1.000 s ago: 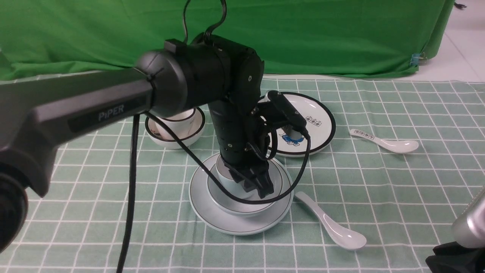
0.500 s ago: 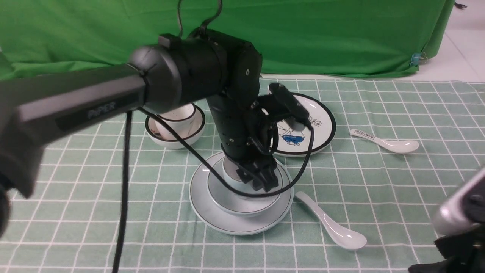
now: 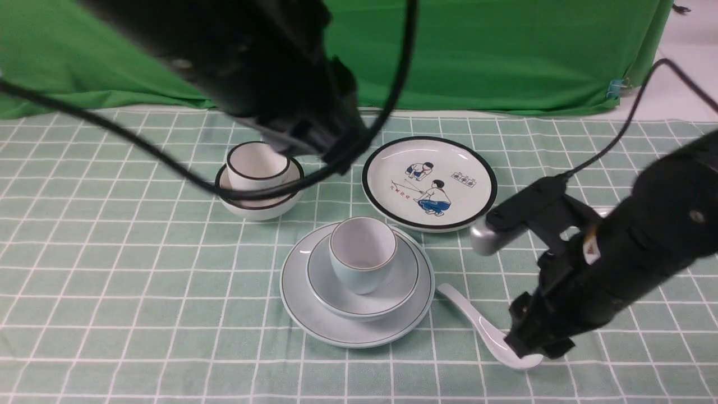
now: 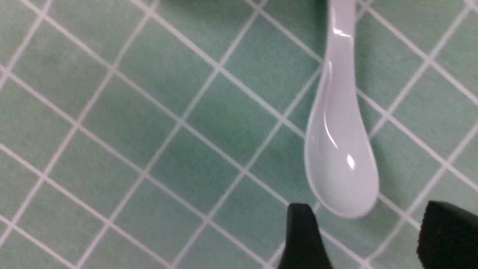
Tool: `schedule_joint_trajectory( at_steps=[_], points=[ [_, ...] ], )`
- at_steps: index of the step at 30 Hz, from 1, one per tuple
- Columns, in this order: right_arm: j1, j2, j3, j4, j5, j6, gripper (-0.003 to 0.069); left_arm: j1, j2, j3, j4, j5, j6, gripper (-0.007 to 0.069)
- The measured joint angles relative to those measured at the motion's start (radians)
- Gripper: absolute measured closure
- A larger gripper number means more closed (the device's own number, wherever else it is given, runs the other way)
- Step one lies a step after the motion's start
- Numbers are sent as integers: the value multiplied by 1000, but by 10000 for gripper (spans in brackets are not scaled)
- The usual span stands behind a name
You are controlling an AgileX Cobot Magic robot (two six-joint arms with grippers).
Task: Place the bowls on the plates on the blue tablecloth, put the cups on the bowls, and place the spoons in the cups.
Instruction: 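Move the gripper down to the white spoon beside the saucer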
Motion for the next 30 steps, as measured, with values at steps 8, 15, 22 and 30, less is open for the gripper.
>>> schedule_joint_trajectory(
  at_steps=[8,15,22,30],
  points=[
    [-43,234,-137,80,-54,-77,200,0,-419,408,-4,-241,-21,619],
    [-50,357,-175,82,-132,-102,196,0,-662,686,-6,-476,-37,617],
    [-51,391,-185,78,-158,-106,225,0,-696,720,-7,-503,-45,616],
    [-55,393,-189,53,-145,-113,500,0,-696,720,-7,-504,-47,615]
  ],
)
